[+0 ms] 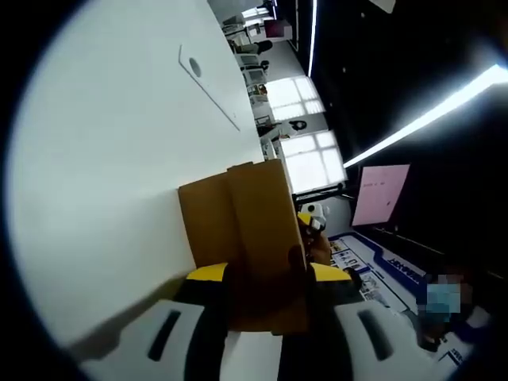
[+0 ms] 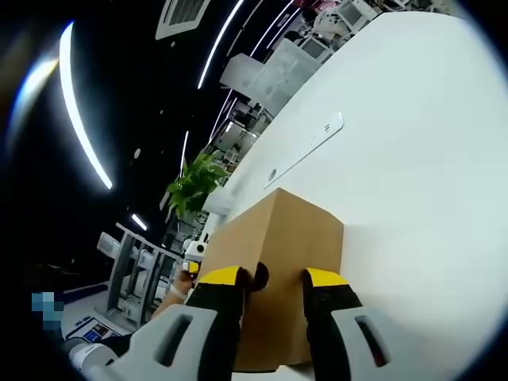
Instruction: Operate the shoe box by opening the lid, removing the specified soft item, and placing it in the target area until the item is outside and the box remains undamaged.
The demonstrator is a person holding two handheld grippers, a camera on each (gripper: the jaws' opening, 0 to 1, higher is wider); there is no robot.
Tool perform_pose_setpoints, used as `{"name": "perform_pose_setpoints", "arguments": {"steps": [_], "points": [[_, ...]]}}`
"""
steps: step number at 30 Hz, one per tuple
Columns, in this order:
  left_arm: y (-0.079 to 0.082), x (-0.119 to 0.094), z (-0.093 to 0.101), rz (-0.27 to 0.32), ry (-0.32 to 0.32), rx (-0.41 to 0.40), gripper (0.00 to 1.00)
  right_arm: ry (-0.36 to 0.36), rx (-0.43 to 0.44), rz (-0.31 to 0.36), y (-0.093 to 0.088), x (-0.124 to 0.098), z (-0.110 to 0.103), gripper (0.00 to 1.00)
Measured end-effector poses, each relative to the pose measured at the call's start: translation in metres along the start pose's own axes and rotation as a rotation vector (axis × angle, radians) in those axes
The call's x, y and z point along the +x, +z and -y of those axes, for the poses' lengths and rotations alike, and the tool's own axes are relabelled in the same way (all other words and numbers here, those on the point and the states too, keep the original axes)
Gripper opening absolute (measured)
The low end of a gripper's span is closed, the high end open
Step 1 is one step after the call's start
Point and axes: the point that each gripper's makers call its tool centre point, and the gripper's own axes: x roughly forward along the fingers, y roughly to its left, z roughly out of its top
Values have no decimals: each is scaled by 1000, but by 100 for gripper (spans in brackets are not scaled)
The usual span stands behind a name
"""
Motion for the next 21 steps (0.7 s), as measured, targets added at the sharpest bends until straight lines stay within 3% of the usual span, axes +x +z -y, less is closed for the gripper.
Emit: {"name": "perform_pose_setpoints", "arguments": {"steps": [8,12,16,21], "points": [[3,-4,0,7,-1,16,36,1,1,1,0,0,0,29],[12,-16,10,51,-26,103,38,1,-1,0,0,0,0,29],[21,-33,9,109,27,156,49,0,0,2,0,0,0,29],[20,-48,25,123,62,310,51,-2,-3,2,8,-3,5,29]]}}
